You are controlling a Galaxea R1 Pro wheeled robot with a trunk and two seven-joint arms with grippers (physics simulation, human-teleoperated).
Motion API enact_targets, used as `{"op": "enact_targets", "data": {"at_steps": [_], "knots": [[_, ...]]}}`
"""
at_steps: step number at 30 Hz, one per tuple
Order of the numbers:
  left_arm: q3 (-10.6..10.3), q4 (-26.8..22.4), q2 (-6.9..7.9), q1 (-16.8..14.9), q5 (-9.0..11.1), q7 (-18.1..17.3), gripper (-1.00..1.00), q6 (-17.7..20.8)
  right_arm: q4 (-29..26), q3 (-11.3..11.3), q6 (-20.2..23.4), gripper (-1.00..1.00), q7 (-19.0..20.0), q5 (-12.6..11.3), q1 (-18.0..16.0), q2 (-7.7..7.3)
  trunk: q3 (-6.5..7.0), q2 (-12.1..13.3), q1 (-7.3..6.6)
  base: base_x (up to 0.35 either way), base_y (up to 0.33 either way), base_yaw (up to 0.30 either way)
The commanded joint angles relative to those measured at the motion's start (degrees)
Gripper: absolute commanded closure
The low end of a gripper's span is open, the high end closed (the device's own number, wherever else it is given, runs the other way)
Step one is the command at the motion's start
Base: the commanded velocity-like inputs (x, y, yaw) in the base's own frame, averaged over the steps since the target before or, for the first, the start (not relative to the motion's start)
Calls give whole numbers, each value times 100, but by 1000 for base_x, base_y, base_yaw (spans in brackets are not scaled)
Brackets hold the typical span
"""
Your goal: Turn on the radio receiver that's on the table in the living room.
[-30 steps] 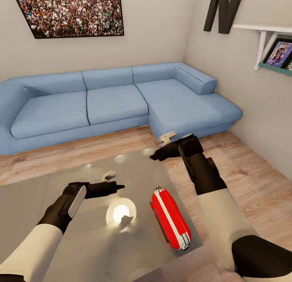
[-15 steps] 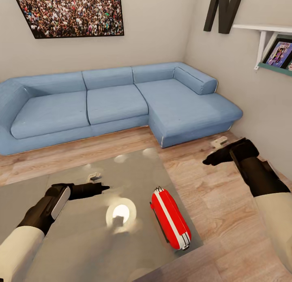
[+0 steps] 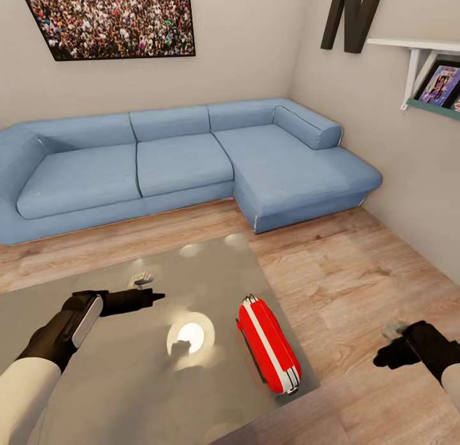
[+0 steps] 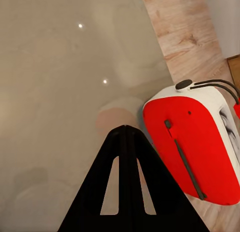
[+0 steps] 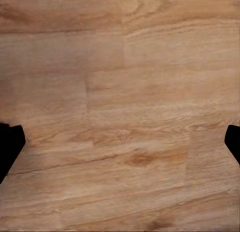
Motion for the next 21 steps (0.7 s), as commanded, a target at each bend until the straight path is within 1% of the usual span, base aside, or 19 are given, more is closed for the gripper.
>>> {"op": "enact_targets", "data": {"at_steps": [1, 2, 3, 4, 5, 7, 8, 10, 12, 14, 16, 17, 19, 21], "knots": [[0, -8, -3, 0, 1, 1, 100, -1, 600, -53, -449, -100, -312, -71, 33, 32, 1, 0, 0, 0, 0, 0], [0, -10, -3, 0, 1, 2, 100, -2, 853, -69, -631, -100, -445, -109, 45, 60, 1, 0, 0, 0, 0, 0], [0, -10, -4, 0, 2, 3, 100, -3, 1326, -97, -944, -100, -677, -186, 63, 142, 1, 0, 0, 0, 0, 0], [0, -9, -8, 0, 2, 3, 100, -6, 1714, -114, -1215, -100, -875, -256, 75, 268, 1, 0, 0, 0, 0, 0], [0, -6, -19, 0, 2, 4, 100, -8, 2041, -129, -1564, -100, -1142, -322, 126, 497, 1, 0, 0, 0, 0, 0], [0, -2, -23, -2, 3, 4, 100, -10, 2241, -138, -1884, -100, -1473, -365, 406, 802, 1, 0, 0, 0, 0, 0], [0, 0, -23, -2, 3, 4, 100, -10, 2269, -140, -1936, -100, -1539, -373, 512, 874, 1, 0, 0, 0, 0, 0], [0, 17, -23, -2, 3, 4, 100, -26, 2327, -143, -2066, -100, -1706, -388, 991, 1157, 1, 0, 0, 0, 0, 0], [0, 127, -23, -1, 12, 0, 100, -192, 2353, -144, -2162, -100, -1779, -394, 1349, 1433, 1, 0, 0, 0, 0, 0], [0, 456, -24, 5, 17, -13, 100, -549, 2364, -144, -2295, -100, -1810, -398, 1508, 1668, 1, 0, 0, 0, 0, 0], [0, 972, -26, 7, 12, -81, 100, -992, 2369, -145, -2406, -100, -1847, -400, 1589, 1895, 1, 0, 0, 0, 0, 0], [0, 1308, -25, 8, 9, -158, 100, -1258, 2370, -145, -2453, -100, -1872, -400, 1640, 2002, 1, 0, 0, 0, 0, 0], [0, 1955, -29, 9, 1, -341, 100, -1757, 2371, -145, -2512, -100, -1918, -401, 1740, 2149, 1, 0, 0, 0, 0, 0], [0, 2730, -26, 9, -6, -517, 100, -2299, 2372, -145, -2537, -100, -1952, -401, 1796, 2262, 1, 0, 0, 0, 0, 0]]}}
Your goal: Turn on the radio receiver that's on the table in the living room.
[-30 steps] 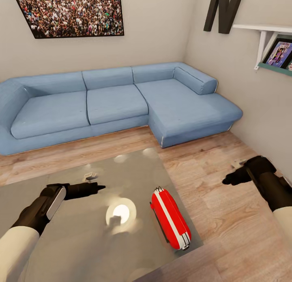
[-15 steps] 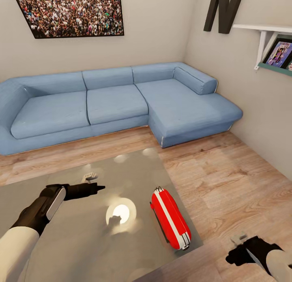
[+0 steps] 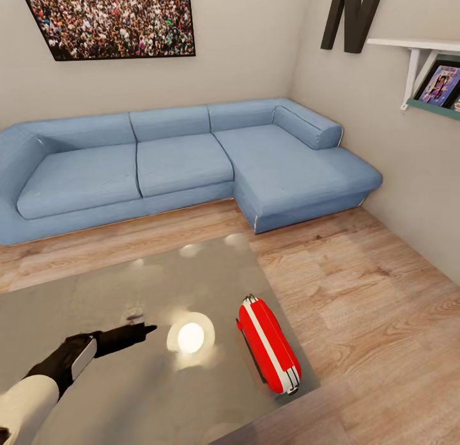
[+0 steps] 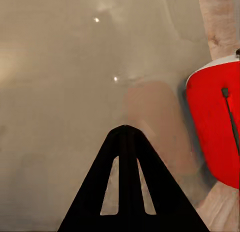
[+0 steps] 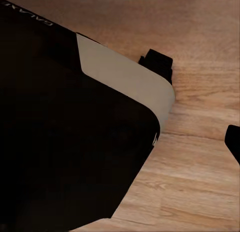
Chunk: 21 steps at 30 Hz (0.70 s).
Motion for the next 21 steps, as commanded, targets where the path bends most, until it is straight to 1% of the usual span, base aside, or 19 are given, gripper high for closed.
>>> {"op": "enact_targets", "data": {"at_steps": [1, 2, 4, 5, 6, 7, 8, 9, 10, 12, 13, 17, 18, 21], "knots": [[5, 238, 2, -3, 7, -36, 100, -163, 0, 1, -4, -100, -6, 0, 8, 23, 1, 0, 0, 0, 0, 0], [5, 689, 6, -3, -24, -88, 100, -499, 0, 1, -12, -100, -14, 0, 20, 54, 1, 0, 0, 0, 0, 0], [5, 1510, 32, -3, -168, -204, 100, -1204, 0, 1, -20, -100, -31, 0, 31, 86, 1, 0, 0, 0, 0, 0], [5, 1781, 69, -1, -241, -292, 100, -1503, 0, 1, -23, -100, -36, 0, 34, 97, 1, 0, 0, 0, 0, 0], [5, 1950, 128, 6, -302, -410, 100, -1729, 0, 1, -24, -100, -39, 0, 36, 104, 1, 0, 0, 0, 0, 0], [5, 2094, 243, 35, -358, -654, 100, -1939, 0, 1, -25, -100, -42, 0, 38, 111, 1, 0, 0, 0, 0, 0], [5, 2149, 309, 72, -379, -858, 100, -2032, 0, 1, -26, -100, -43, 0, 39, 113, 1, 0, 0, 0, 0, 0], [5, 2196, 396, 134, -397, -1219, 100, -2121, 0, 1, -23, -100, -47, 0, 39, 115, 1, 0, 0, 0, 0, 0], [5, 2206, 421, 150, -403, -1328, 100, -2144, 0, 1, -23, -100, -50, 0, 39, 115, 1, 0, 0, 0, 0, 0], [5, 2229, 495, 247, -416, -1695, 100, -2286, 0, 1, -24, -100, -119, 0, 40, 116, 1, 0, 0, 0, 0, 0], [5, 2235, 522, 303, -419, -1802, 100, -2369, 0, 1, -25, -100, -161, 0, 40, 118, 1, 0, 0, 0, 0, 0], [5, 2243, 624, 524, -424, -1965, 100, -2559, 0, 1, -26, -100, -253, 0, 40, 122, 1, 0, 0, 0, 0, 0], [5, 2244, 670, 651, -424, -2033, 100, -2650, 0, 1, -26, -100, -272, 0, 40, 126, 1, 0, 0, 0, 0, 0], [5, 2245, 709, 909, -425, -2122, 100, -2899, 0, 1, -26, -100, -286, 0, 40, 165, 1, 0, 0, 0, 0, 0]]}}
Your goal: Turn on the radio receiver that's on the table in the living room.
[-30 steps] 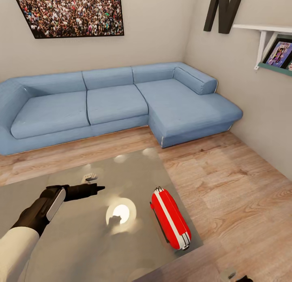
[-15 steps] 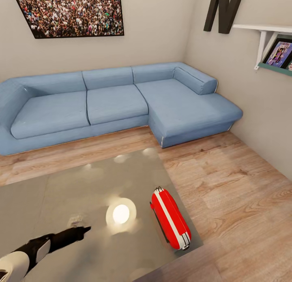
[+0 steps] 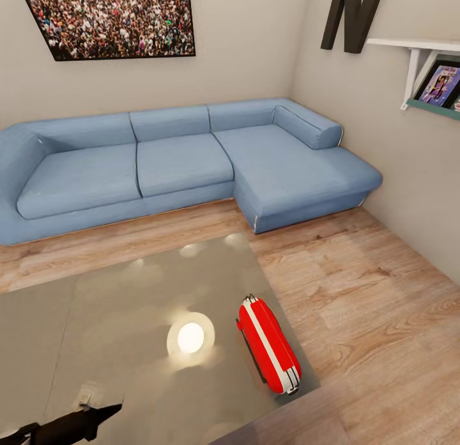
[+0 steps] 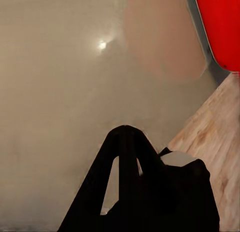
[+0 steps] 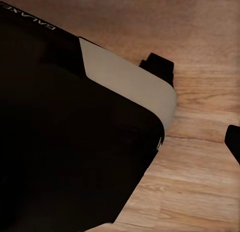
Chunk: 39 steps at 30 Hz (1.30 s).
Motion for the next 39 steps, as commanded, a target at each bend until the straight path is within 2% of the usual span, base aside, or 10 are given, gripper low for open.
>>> {"op": "enact_targets", "data": {"at_steps": [1, 5, 9, 12, 13, 17, 18, 23, 27, 39], "knots": [[20, -1, 0, 87, 2, -11, 100, -75, 0, 0, 0, -100, -4, 0, 0, 22, 0, 0, 0, 0, 0, 0], [20, 0, -70, 415, -4, 37, 100, -200, 0, 0, 5, -100, -12, 0, 0, 69, 0, 0, 0, 0, 0, 0], [20, 0, -360, 826, -11, 369, 100, -231, 0, 0, -2, -100, -14, 1, 0, 90, 0, 0, 0, 0, 0, 0], [20, 0, -780, 1152, -86, 1179, 100, -236, 0, 0, -18, -100, -14, -1, 0, 184, 0, 0, 0, 0, 0, 0], [20, 0, -1043, 1343, -272, 1651, 100, -236, 0, 0, -64, -100, -14, -4, 0, 236, 0, 0, 0, 0, 0, 0], [20, 0, -1441, 1654, -585, 2572, 100, -232, 0, 0, -136, -100, -13, -5, 0, 291, 0, 0, 0, 0, 0, 0], [20, 0, -1595, 1718, -625, 3011, 100, -224, 0, 0, -141, -100, -10, -3, 0, 324, 0, 0, 0, 0, 0, 0], [20, 0, -2058, 1839, -665, 4707, 100, -190, 0, 0, -159, -100, -6, 12, 0, 361, 0, 0, 0, 0, 0, 0], [20, 0, -2191, 1892, -661, 5188, 100, -178, 0, 2, -157, -100, -5, 17, 0, 325, 0, 0, 0, 0, 0, 0], [20, 0, -2171, 1903, -657, 5240, 100, -168, -7, 18, -167, -100, -5, 26, 0, 281, 0, 0, 0, 0, 0, 0]]}}
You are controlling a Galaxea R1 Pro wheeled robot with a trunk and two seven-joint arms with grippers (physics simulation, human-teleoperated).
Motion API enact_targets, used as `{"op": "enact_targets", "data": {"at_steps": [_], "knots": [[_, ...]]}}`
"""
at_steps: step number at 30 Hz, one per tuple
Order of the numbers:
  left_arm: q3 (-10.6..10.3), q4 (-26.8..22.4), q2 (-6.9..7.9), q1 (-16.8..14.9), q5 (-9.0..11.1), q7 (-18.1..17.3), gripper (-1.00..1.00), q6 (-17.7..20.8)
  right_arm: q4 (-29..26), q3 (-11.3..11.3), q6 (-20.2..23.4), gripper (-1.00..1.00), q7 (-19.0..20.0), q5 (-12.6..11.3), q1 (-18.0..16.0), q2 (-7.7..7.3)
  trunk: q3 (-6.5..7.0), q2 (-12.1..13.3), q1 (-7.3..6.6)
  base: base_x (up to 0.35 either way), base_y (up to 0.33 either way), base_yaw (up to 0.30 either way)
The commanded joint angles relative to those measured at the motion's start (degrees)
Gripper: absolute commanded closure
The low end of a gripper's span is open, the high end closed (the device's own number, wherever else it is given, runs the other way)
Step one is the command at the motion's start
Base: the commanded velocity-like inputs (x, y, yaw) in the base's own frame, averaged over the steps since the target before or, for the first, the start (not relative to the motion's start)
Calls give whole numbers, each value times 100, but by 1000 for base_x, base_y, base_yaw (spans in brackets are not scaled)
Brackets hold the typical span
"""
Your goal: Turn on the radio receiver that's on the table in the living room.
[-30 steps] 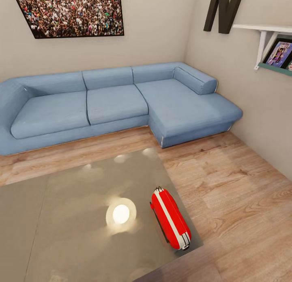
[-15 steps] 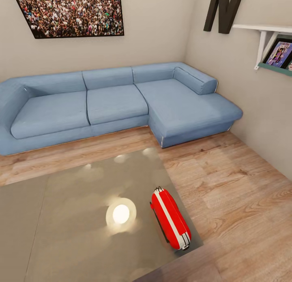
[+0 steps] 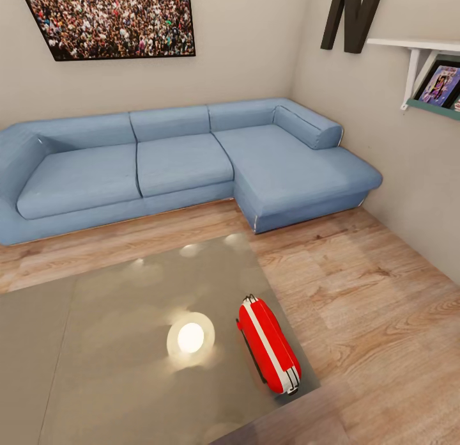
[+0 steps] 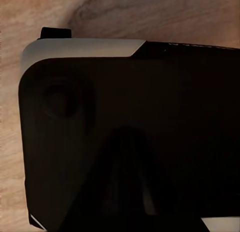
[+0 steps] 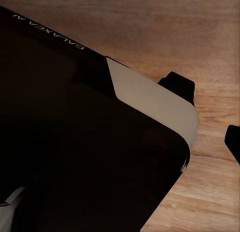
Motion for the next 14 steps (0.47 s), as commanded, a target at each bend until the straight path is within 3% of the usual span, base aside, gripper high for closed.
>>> {"op": "enact_targets", "data": {"at_steps": [1, 14], "knots": [[0, 0, 1, 0, 0, 0, 100, 0, 1, 0, 0, -100, 0, 0, 0, -1, 0, 0, 0, 0, 0, 0], [1, -18, 6, 0, -26, 0, 100, -7, 5, 0, 0, -100, 0, 1, 0, -2, 0, 0, 0, 0, 0, 0]]}}
